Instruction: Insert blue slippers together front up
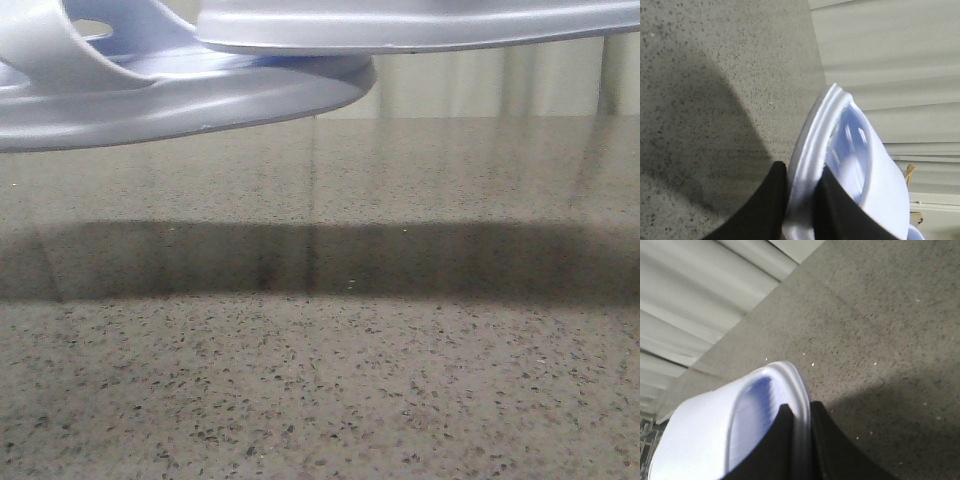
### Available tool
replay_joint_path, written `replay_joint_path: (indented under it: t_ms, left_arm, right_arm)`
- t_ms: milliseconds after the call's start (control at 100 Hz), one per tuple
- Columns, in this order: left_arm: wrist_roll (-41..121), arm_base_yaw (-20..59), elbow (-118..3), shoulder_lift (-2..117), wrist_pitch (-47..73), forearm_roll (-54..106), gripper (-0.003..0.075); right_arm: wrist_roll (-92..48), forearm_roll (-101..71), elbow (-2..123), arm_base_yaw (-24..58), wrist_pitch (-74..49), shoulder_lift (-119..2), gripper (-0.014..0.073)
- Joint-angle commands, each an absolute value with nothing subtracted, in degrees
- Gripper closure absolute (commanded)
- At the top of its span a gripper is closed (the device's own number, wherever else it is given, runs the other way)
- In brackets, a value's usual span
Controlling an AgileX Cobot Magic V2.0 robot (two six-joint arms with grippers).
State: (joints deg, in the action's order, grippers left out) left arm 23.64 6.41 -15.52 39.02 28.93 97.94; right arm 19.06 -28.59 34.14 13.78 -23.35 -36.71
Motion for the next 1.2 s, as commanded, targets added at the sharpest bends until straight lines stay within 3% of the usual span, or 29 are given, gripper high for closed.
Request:
replay_joint_path:
  t_ms: [0,500,1190]
  left_arm:
    - [23.63,6.87,-17.1,38.86,32.28,101.45,0.0705]
    - [22.09,6.87,-17.1,38.86,39.59,103.04,0.0705]
    - [21.69,6.87,-17.1,38.86,38.72,102.03,0.0705]
  right_arm:
    - [17.49,-29.68,36.2,16.02,-18.55,-38.07,0.0701]
    - [16.91,-29.68,36.2,30.82,-4.28,-50.52,0.0701]
    - [16.77,-20.7,36.2,31.51,-3.64,-51.97,0.07]
